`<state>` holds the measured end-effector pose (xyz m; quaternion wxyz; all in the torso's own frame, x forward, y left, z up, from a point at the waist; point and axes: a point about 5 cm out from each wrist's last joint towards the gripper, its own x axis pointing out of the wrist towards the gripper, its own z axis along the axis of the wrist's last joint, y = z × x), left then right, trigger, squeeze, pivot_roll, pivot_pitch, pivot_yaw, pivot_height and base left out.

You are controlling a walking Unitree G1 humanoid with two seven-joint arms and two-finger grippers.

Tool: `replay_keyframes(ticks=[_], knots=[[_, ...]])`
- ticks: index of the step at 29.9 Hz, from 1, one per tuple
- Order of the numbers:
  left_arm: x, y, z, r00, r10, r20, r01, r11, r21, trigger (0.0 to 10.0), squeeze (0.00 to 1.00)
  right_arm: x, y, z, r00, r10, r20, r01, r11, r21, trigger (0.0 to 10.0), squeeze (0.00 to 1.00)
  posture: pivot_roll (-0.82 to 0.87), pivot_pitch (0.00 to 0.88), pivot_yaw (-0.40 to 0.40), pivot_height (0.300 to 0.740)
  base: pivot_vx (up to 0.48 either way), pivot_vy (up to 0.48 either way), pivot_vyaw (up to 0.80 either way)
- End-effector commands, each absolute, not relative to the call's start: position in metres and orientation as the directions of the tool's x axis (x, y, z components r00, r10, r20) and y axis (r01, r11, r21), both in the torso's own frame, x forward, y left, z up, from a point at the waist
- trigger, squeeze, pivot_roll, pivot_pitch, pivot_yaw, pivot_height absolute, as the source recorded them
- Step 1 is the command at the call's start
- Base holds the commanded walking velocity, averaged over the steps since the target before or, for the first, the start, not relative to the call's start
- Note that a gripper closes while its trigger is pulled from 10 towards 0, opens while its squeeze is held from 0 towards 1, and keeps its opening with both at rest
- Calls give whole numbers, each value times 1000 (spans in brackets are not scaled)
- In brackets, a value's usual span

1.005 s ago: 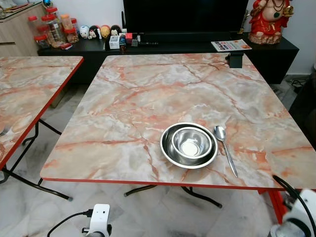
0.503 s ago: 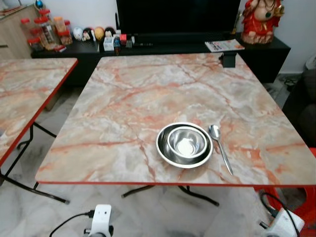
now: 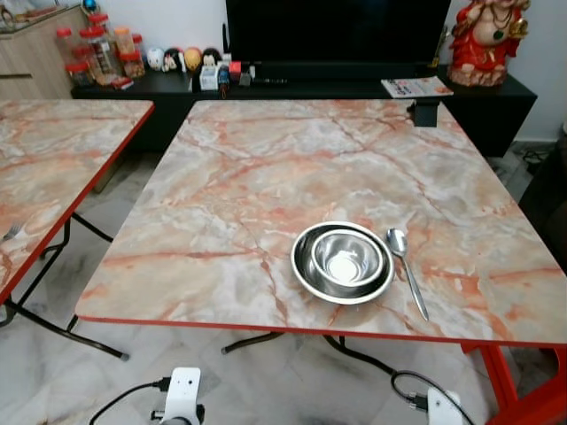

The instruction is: Setting the table

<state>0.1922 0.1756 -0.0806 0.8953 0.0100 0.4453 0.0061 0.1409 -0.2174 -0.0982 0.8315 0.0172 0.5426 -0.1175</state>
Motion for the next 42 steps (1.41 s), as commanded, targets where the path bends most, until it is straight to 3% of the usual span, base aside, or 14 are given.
replay_keyframes(ticks=[1, 10, 19, 42], knots=[[190, 180, -82, 586, 39, -809, -17, 999, 36, 10000, 0, 145, -209, -98, 418, -135, -898, 186, 981, -61, 10000, 0, -101, 0, 12, 740, 0, 0, 0], [191, 186, -81, 582, 55, -811, -25, 998, 51, 10000, 0, 147, -200, -98, 446, -115, -888, 185, 982, -35, 10000, 0, -99, 0, 18, 740, 0, 0, 0], [189, 182, -82, 574, 42, -818, -3, 999, 49, 10000, 0, 157, -199, -94, 494, -93, -865, 203, 979, 11, 10000, 0, -115, 0, 28, 740, 0, 264, -381], [198, 190, -77, 589, 43, -807, 26, 997, 73, 10000, 0, 164, -188, -93, 529, -83, -844, 235, 971, 52, 10000, 0, -103, 0, 61, 740, 0, 274, 0]])
